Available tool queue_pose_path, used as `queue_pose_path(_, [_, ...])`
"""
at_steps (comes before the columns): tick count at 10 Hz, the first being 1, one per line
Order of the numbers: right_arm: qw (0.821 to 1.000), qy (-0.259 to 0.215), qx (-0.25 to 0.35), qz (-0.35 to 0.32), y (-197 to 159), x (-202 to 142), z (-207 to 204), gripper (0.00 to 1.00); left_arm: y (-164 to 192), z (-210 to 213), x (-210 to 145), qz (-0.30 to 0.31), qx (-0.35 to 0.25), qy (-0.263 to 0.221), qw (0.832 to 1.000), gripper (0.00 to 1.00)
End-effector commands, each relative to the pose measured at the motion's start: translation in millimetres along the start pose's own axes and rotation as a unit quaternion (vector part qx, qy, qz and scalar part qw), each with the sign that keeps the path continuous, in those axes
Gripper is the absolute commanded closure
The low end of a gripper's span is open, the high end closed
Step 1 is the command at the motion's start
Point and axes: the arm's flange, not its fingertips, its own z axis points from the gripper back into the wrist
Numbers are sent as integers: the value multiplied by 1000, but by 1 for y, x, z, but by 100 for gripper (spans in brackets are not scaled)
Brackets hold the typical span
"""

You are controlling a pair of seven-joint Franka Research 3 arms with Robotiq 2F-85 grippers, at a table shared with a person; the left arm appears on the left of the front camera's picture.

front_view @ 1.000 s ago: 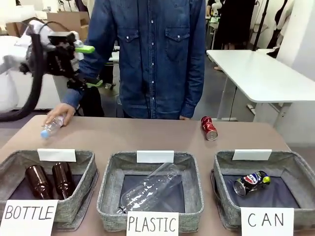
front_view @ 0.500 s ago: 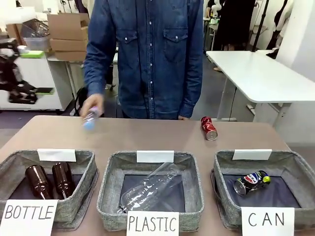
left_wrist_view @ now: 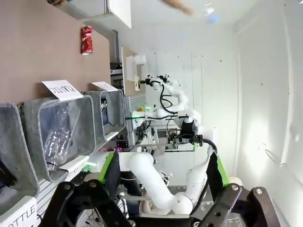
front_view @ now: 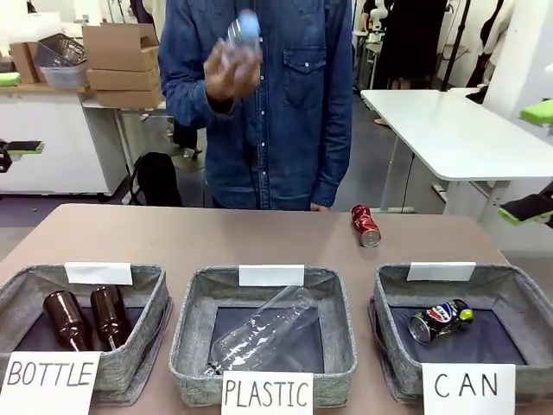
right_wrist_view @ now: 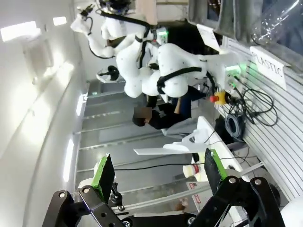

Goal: Sort the can waste into the basket.
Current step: Pick up the can waste from the table and place it in the right Fabric basket.

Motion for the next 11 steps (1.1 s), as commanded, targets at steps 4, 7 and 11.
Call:
queue_pose_path(4, [999,-1,34,-8,-4,12,10,0,1,-8,3,0,-6,5,1000,4])
queue_pose_path(7, [999,-1,34,-8,-4,12,10,0,1,-8,3,0,-6,5,1000,4])
queue_pose_path(11, [999,-1,34,-8,-4,12,10,0,1,-8,3,0,-6,5,1000,4])
